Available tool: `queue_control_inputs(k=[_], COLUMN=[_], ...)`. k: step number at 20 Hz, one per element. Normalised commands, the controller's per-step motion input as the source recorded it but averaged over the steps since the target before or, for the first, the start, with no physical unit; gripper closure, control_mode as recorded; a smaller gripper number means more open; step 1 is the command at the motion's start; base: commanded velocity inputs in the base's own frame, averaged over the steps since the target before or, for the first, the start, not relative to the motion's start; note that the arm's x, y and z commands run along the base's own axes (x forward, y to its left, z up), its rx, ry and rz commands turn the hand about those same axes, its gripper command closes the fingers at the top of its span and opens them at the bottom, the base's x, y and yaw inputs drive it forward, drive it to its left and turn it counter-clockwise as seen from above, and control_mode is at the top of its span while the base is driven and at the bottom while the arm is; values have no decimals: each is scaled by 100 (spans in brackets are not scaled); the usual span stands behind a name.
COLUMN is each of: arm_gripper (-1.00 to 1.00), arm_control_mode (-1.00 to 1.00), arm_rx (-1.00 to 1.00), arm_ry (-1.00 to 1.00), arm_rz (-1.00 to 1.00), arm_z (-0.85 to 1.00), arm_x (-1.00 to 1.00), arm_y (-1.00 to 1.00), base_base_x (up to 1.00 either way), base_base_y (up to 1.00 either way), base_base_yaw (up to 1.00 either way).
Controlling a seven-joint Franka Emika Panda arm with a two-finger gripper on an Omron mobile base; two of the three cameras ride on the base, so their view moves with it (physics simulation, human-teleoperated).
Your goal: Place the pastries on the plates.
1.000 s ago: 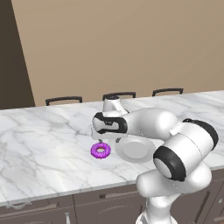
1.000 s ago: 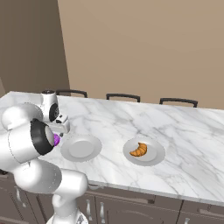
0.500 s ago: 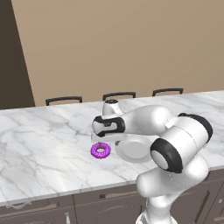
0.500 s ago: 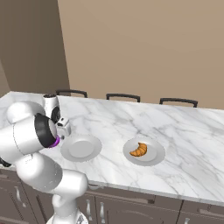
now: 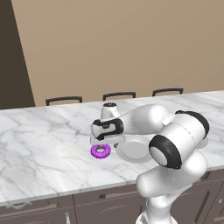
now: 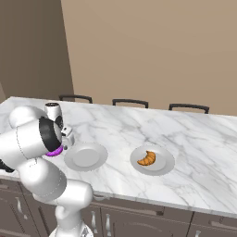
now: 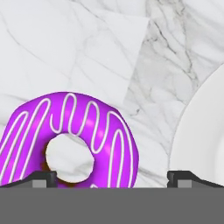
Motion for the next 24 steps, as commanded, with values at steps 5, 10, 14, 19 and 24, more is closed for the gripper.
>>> queue_control_inputs(k=[5,10,14,19,24], arm_gripper=[-100,-100,-100,-100,-100], arm_control_mode=[-100,-100,-100,-100,-100], arm_rx=[0,0,0,0,0], arm_ry=[0,0,0,0,0], arm_rz=[0,0,0,0,0], arm_z=[-2,-7,-21,-24,-9], arm_x=[0,0,0,0,0], arm_y=[0,-2,-1,0,0], base_base_x=[0,0,0,0,0], base_base_y=[0,0,0,0,0], base_base_yaw=[0,0,0,0,0])
